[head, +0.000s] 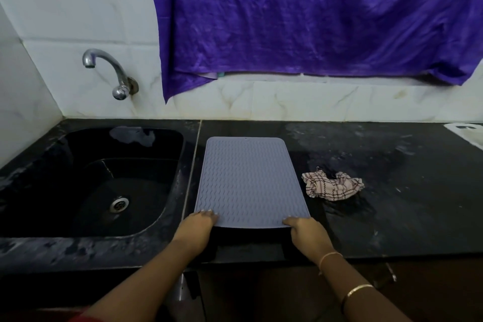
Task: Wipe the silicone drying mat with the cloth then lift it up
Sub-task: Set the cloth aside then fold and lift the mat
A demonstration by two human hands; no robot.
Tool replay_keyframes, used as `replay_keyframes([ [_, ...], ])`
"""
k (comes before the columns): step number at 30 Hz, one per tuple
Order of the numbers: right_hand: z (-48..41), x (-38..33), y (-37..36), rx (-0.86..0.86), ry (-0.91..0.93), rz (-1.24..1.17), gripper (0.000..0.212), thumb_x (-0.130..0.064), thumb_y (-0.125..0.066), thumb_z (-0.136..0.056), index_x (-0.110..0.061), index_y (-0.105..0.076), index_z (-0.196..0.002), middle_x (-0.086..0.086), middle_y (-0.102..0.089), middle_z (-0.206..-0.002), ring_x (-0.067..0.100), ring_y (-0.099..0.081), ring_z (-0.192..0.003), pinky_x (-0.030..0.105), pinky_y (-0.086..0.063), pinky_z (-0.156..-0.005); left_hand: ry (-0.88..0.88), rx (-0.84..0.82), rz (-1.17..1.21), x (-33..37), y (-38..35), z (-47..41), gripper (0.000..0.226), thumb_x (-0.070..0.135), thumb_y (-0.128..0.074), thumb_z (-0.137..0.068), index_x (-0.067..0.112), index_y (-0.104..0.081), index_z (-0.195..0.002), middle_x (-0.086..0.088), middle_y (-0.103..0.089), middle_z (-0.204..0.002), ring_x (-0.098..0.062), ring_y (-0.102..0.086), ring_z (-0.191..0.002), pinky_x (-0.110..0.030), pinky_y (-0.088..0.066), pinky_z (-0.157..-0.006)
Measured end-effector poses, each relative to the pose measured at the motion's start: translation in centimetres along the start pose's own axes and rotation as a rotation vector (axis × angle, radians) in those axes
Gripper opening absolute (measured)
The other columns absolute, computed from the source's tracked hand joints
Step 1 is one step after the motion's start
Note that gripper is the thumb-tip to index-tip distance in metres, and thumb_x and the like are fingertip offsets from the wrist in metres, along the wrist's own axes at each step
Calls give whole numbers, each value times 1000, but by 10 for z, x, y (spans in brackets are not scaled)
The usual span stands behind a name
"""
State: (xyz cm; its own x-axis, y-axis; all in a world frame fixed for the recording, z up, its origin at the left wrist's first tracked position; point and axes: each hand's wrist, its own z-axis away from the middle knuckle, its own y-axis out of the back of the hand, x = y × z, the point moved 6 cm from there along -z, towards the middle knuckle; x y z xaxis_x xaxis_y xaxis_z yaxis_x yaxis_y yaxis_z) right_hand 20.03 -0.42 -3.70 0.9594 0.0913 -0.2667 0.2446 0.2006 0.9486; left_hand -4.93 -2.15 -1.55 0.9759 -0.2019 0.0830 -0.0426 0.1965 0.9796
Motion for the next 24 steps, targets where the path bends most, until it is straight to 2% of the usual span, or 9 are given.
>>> replay_keyframes([
  [8,15,-3,-1,-12,-18,20,41,-14,-41,-95,-26,-55,-131,-3,-52,-139,20,-49,-124,31,-38,-107,-25,-56,-14,-1,-13,14,55,2,-42,-95,16,-33,-147,-4,-37,-150,-20,-37,-137,-29,-30,-112],
  [14,19,-5,0,-7,-32,-14,37,-17,-44,-94,-22,-60,-127,-5,-56,-135,17,-53,-121,28,-39,-105,-39,-129,-10,0,-24,16,60,5,-42,-95,13,-22,-151,-7,-21,-158,-21,-25,-144,-31,-24,-116],
  [19,20,-8,0,28,-78,-7,34,-23,-42,-96,-21,-62,-123,-2,-61,-127,20,-58,-112,31,-46,-97,-34,-173,18,-1,-29,19,59,22,-36,-98,12,-17,-153,-8,-12,-160,-22,-13,-147,-34,-19,-119],
  [21,19,-11,0,41,-92,40,30,-25,-41,-96,-19,-63,-116,2,-65,-117,22,-61,-104,32,-49,-88,-47,-139,17,0,-30,18,56,28,-31,-101,11,-19,-152,-9,-14,-160,-23,-15,-147,-34,-20,-119],
  [24,19,-19,-3,58,-66,168,22,-22,-40,-97,-14,-59,-105,6,-66,-105,24,-62,-95,34,-52,-79,-49,-120,-7,2,-28,18,48,24,-29,-103,10,-28,-149,-9,-23,-157,-23,-25,-144,-35,-27,-116],
])
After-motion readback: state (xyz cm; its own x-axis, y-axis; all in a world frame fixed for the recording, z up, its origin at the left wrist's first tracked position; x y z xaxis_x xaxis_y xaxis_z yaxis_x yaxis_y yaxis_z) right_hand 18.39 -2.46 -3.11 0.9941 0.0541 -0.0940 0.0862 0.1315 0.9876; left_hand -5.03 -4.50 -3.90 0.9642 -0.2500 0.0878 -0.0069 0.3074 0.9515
